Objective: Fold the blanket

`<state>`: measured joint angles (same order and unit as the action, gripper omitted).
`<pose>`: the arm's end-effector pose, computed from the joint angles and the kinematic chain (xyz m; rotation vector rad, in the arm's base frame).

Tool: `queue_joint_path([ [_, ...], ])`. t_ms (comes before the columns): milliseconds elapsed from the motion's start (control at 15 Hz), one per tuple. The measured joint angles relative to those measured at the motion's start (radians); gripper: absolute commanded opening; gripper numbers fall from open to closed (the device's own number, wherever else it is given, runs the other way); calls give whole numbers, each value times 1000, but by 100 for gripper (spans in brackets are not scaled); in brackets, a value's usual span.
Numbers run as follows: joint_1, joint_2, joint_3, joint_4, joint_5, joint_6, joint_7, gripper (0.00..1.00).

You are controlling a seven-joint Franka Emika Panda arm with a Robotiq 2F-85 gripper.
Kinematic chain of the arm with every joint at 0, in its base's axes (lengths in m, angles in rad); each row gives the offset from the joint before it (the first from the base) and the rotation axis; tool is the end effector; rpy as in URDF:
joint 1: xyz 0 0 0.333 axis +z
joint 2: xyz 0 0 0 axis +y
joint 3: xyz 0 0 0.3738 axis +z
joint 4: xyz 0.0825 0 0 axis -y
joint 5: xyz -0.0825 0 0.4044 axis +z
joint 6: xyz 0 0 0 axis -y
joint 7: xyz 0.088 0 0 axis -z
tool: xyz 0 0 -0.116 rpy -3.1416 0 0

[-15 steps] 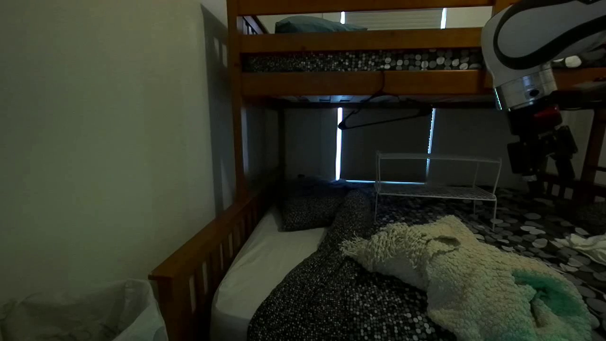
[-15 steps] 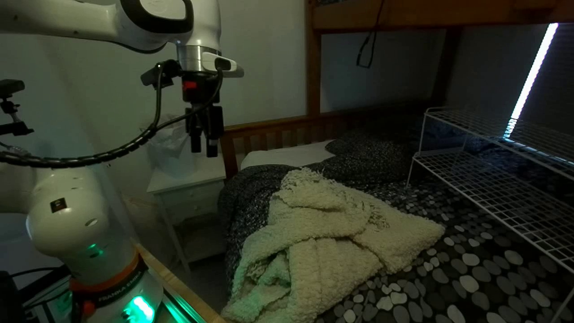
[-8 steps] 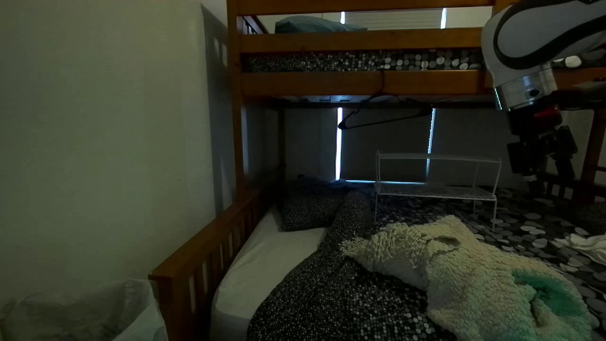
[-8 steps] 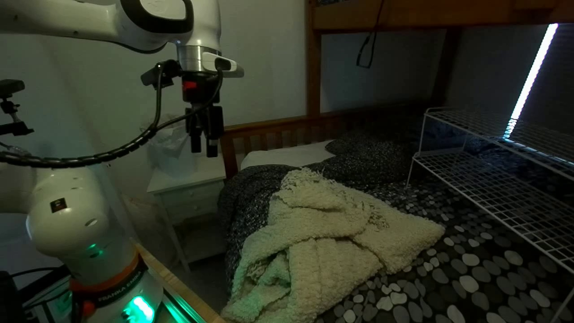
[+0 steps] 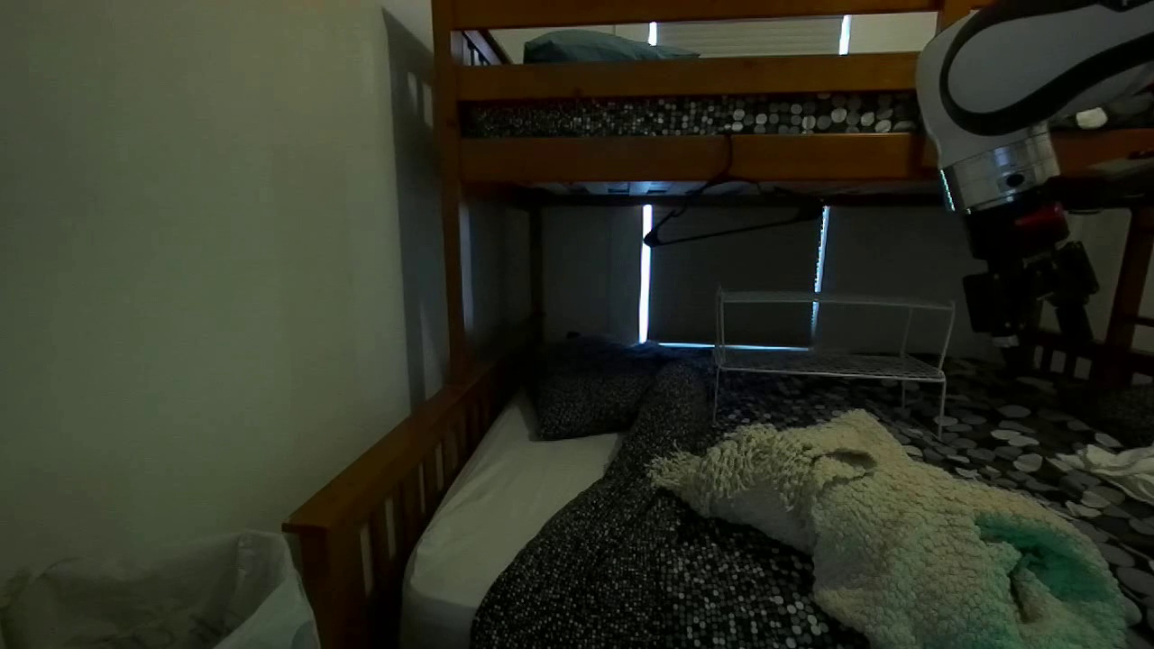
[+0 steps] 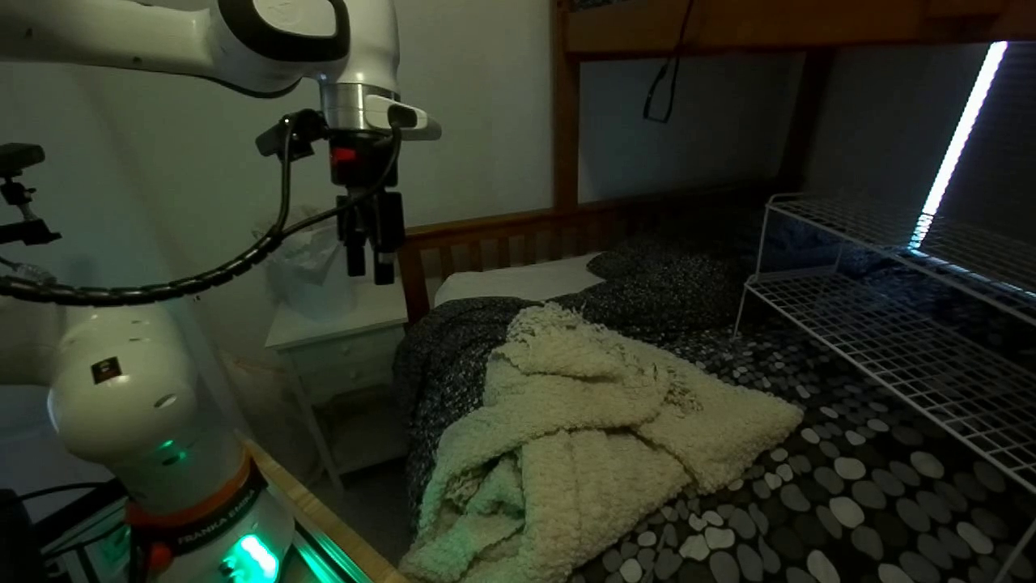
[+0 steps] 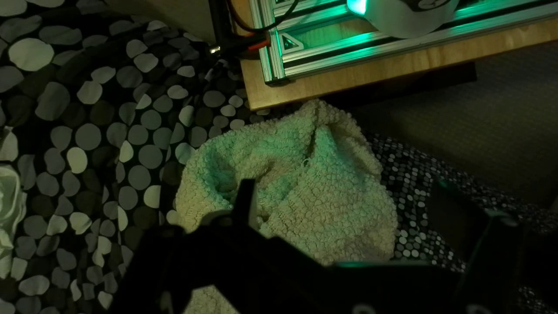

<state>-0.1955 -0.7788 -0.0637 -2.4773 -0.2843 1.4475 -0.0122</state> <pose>0.2466 -0.1073 0.5560 2.8887 -0.3223 -0.4086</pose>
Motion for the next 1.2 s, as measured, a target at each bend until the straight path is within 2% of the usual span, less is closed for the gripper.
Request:
queue_joint_path([
  [200, 0, 1, -8, -76, -8, 98, 49, 100],
  [600, -26, 36, -15, -325, -42, 483, 203, 100],
  [1000, -128, 255, -35, -309, -138, 791, 230, 100],
  [1200, -148, 375, -63, -304, -139, 873, 222, 100],
])
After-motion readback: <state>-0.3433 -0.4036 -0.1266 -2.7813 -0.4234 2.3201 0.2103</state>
